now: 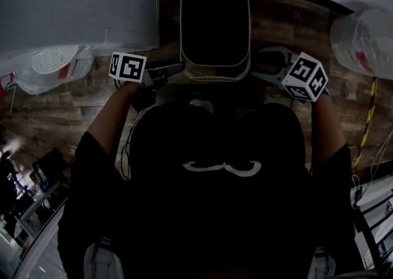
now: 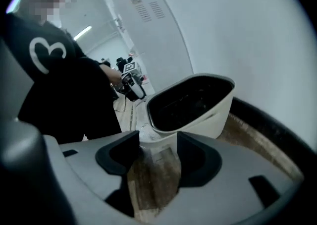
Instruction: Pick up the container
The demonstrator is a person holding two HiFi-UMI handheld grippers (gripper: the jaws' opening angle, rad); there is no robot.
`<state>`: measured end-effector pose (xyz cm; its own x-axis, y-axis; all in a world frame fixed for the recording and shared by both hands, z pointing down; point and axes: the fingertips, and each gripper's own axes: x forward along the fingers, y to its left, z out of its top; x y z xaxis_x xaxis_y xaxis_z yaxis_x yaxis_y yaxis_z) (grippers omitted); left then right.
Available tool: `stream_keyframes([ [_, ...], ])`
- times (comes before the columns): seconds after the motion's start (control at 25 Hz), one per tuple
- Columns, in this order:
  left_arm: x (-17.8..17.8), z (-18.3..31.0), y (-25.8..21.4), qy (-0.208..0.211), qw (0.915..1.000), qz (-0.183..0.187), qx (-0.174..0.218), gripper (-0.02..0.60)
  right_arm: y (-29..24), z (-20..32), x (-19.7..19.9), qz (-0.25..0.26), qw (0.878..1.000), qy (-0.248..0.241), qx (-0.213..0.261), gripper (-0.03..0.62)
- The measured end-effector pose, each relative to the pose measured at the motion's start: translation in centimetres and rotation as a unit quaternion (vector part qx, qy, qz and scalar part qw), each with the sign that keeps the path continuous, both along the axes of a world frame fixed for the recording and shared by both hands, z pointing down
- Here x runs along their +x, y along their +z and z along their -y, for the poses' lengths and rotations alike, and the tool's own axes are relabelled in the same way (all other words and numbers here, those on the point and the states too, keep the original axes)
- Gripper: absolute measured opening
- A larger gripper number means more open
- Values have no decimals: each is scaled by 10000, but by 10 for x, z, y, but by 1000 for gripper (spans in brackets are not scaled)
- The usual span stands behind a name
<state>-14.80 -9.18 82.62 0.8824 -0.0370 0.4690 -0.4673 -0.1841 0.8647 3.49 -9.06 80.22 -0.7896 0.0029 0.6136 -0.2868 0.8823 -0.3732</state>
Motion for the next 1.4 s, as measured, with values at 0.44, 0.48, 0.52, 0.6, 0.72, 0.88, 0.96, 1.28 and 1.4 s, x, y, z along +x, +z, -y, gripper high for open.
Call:
stream_keyframes([
  [0.44, 0, 2, -6, -28, 9996, 220, -174, 100, -6, -39, -34, -1464, 9358, -2269, 2265, 230],
  [0.48, 0, 2, -6, -24, 9995, 242, -194, 100, -4, -41, -37, -1528, 9303, -2362, 2354, 230],
  [0.52, -1, 2, -7, -19, 9994, 264, -207, 100, -1, -42, -39, -1585, 9251, -2433, 2448, 230],
  [0.6, -1, 2, -7, -11, 9993, 308, -202, 100, 2, -41, -42, -1661, 9178, -2501, 2597, 230],
  [0.72, 0, 3, -7, -49, 9994, 299, -165, 100, 2, -37, -42, -1710, 9142, -2498, 2692, 229],
  [0.88, -1, 3, -8, -119, 9995, 292, -86, 100, 1, -36, -42, -1722, 9137, -2507, 2695, 230],
  [0.96, -1, 4, -9, 17, 9988, 444, 212, 101, 1, -35, -42, -1733, 9155, -2458, 2672, 229],
  [1.28, -4, 4, -18, 485, 9853, 1045, 1258, 101, -3, -35, -41, -1755, 9191, -2294, 2682, 229],
  [1.4, -10, 4, -28, 702, 9719, 1366, 1781, 103, -9, -32, -40, -1702, 9228, -2170, 2692, 229],
])
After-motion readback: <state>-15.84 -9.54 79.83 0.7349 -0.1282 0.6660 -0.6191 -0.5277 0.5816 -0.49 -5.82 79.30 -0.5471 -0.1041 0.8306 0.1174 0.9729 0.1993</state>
